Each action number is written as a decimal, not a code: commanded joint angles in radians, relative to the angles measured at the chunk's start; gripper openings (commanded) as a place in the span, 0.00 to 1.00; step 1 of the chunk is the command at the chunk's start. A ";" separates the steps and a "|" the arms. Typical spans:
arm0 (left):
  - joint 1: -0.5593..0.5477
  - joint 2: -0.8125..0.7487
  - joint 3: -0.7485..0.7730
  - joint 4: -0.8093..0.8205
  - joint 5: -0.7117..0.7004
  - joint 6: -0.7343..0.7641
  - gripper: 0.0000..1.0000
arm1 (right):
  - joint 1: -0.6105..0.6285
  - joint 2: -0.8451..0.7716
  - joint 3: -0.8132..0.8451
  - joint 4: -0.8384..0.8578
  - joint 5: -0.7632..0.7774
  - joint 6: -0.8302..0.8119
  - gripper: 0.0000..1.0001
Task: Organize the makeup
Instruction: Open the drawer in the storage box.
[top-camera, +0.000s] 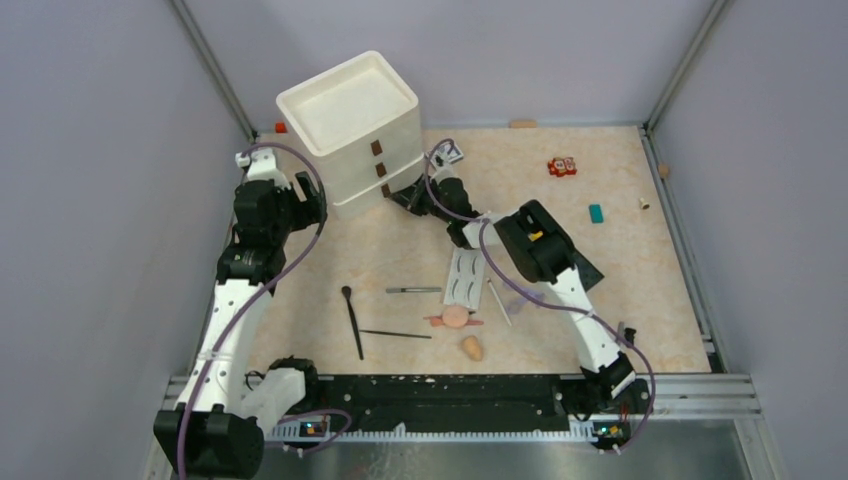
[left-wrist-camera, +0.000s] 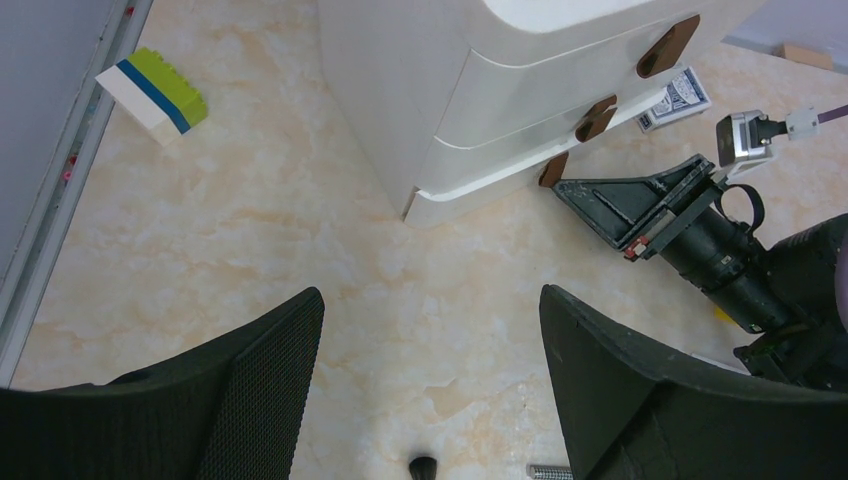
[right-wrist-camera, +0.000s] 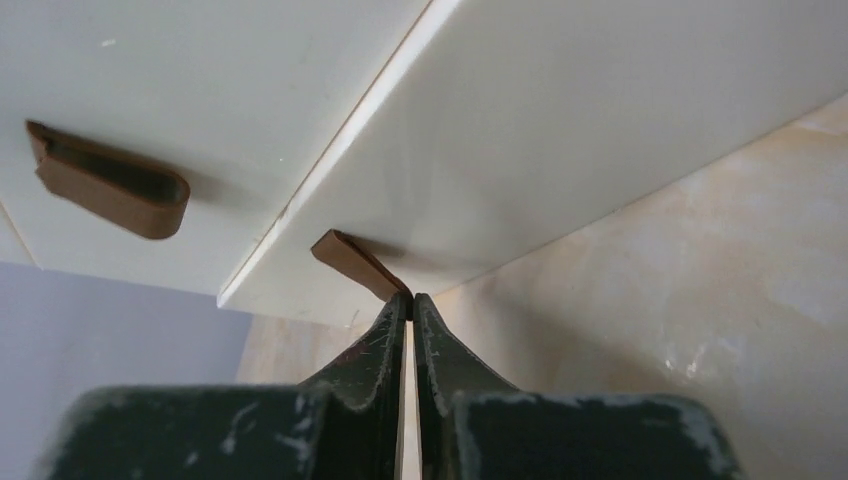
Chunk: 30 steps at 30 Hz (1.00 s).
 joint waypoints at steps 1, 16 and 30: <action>-0.003 -0.006 0.002 0.029 0.011 0.013 0.84 | -0.013 -0.107 -0.098 0.093 -0.017 -0.017 0.00; -0.003 0.000 0.003 0.026 0.014 0.013 0.85 | -0.008 -0.393 -0.486 0.161 0.029 -0.097 0.00; -0.003 0.000 0.003 0.022 0.011 0.012 0.85 | 0.012 -0.619 -0.784 0.163 0.081 -0.162 0.00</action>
